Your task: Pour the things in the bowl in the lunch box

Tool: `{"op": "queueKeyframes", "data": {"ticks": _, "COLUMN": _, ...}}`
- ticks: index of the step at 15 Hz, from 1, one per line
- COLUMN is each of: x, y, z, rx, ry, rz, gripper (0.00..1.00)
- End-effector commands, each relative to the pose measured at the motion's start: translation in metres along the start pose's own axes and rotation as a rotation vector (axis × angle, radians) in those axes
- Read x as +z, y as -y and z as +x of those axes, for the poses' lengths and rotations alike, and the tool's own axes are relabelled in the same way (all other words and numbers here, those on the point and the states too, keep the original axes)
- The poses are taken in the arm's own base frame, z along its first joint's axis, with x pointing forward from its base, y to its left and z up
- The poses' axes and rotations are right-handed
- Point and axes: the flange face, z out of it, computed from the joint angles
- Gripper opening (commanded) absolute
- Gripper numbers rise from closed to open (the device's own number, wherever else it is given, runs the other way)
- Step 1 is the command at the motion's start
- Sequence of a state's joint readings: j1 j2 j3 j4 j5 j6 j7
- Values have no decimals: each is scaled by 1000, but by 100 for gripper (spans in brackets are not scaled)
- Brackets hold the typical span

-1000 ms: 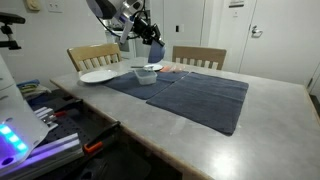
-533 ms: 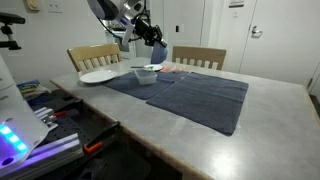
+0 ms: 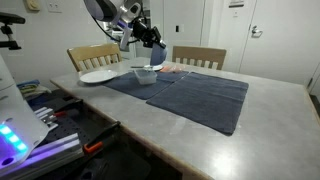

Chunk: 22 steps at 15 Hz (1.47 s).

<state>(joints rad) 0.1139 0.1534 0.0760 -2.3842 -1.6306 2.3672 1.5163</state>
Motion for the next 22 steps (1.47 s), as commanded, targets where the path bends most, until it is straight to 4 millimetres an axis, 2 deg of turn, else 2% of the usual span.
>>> {"op": "queueKeyframes", "data": {"ticks": 1, "x": -12, "y": -7, "z": -13, "rx": 6, "ry": -39, "rz": 20, "gripper": 2}}
{"op": "queueKeyframes", "data": {"ticks": 16, "x": -54, "y": -17, "z": -70, "rx": 149, "ry": -127, "rz": 81, "gripper": 2}}
{"op": "queueKeyframes", "data": {"ticks": 22, "x": -72, "y": -4, "z": -91, "rx": 168, "ry": -212, "rz": 140, "gripper": 2}}
